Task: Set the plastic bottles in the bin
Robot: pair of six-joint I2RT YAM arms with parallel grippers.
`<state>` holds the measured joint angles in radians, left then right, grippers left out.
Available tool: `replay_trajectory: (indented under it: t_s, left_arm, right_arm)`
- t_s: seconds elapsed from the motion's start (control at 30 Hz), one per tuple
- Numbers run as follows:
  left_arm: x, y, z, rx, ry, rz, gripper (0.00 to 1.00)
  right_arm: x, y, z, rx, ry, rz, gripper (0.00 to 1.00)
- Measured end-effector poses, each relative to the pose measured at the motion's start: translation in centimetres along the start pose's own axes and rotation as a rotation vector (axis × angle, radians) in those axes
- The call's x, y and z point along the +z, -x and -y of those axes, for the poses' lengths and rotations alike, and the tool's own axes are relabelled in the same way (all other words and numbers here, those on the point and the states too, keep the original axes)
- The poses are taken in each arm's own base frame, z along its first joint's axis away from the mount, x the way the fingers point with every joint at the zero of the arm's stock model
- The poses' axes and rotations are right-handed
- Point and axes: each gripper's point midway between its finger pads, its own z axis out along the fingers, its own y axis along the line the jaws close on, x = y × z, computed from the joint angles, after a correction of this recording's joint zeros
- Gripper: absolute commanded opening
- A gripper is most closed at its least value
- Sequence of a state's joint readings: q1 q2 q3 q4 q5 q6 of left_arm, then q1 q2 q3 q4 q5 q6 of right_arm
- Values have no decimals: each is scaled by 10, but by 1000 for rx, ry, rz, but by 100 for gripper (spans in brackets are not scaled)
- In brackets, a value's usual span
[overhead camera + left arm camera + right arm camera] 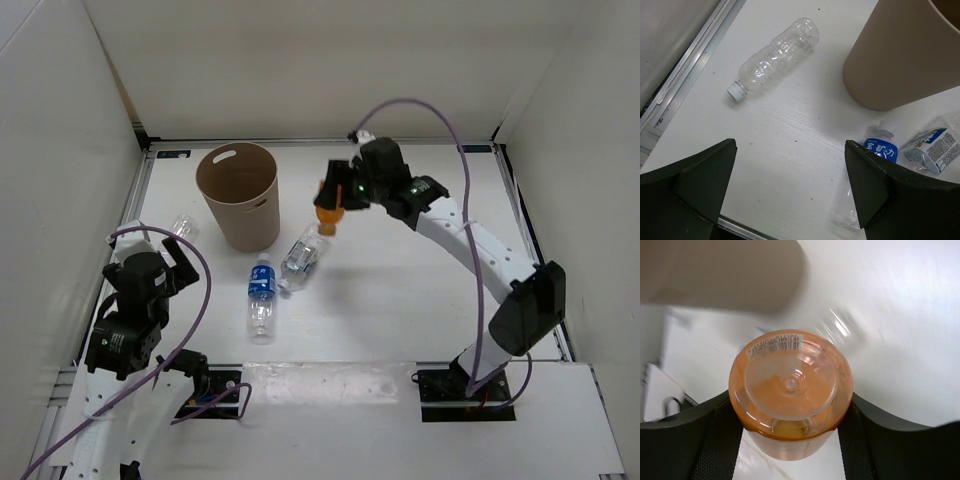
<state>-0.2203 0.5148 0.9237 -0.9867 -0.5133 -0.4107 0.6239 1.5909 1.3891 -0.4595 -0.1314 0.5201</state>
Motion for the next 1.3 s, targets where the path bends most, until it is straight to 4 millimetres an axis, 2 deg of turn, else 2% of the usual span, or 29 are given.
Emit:
replay_trajectory:
  t_s: [0.03, 0.1, 0.13, 0.2, 0.27, 0.37, 0.53, 0.57, 0.63, 0.7, 0.73, 0.77, 0.87, 0.97, 1.1, 1.23, 1.3]
  left_arm:
    - [0, 0, 0, -1, 0, 0, 99]
    - [0, 0, 0, -1, 0, 0, 99]
    - [0, 0, 0, 0, -1, 0, 99]
    - [0, 0, 0, 0, -1, -1, 99]
    - [0, 0, 0, 0, -1, -1, 99]
    - [0, 0, 1, 0, -2, -1, 99]
    - [1, -1, 1, 2, -2, -6, 99]
    - [1, -1, 1, 3, -2, -6, 99]
    - [1, -1, 1, 3, -2, -6, 99]
    - [1, -1, 1, 3, -3, -6, 99]
    - [1, -1, 1, 3, -3, -6, 99]
    - [1, -1, 1, 3, -3, -6, 99]
    - [1, -1, 1, 3, -3, -6, 99]
    - [1, -1, 1, 4, -3, -6, 99]
    - [1, -1, 1, 4, -3, -6, 99]
    - [1, -1, 2, 5, -3, -8, 99]
    - [1, -1, 2, 5, -3, -9, 99]
  right_arm:
    - [-12, 25, -26, -53, 43, 84, 1]
    - [-39, 68, -79, -147, 130, 234, 0]
    - [-51, 83, -104, -185, 175, 293, 0]
    - [-70, 106, -140, -242, 237, 382, 0]
    - [-78, 125, -163, -283, 272, 454, 0]
    - [-66, 145, -184, -329, 285, 512, 0]
    - [-7, 162, -206, -434, 237, 538, 0]
    - [6, 161, -208, -449, 224, 538, 4]
    - [31, 157, -210, -483, 197, 529, 4]
    - [54, 146, -207, -514, 174, 502, 20]
    - [64, 141, -205, -525, 163, 488, 32]
    - [72, 137, -202, -531, 155, 478, 58]
    - [89, 132, -195, -545, 128, 458, 90]
    - [90, 130, -192, -559, 111, 452, 90]
    - [77, 138, -194, -551, 102, 477, 90]
    - [44, 151, -195, -520, 100, 505, 90]
    - [20, 158, -185, -475, 86, 516, 90]
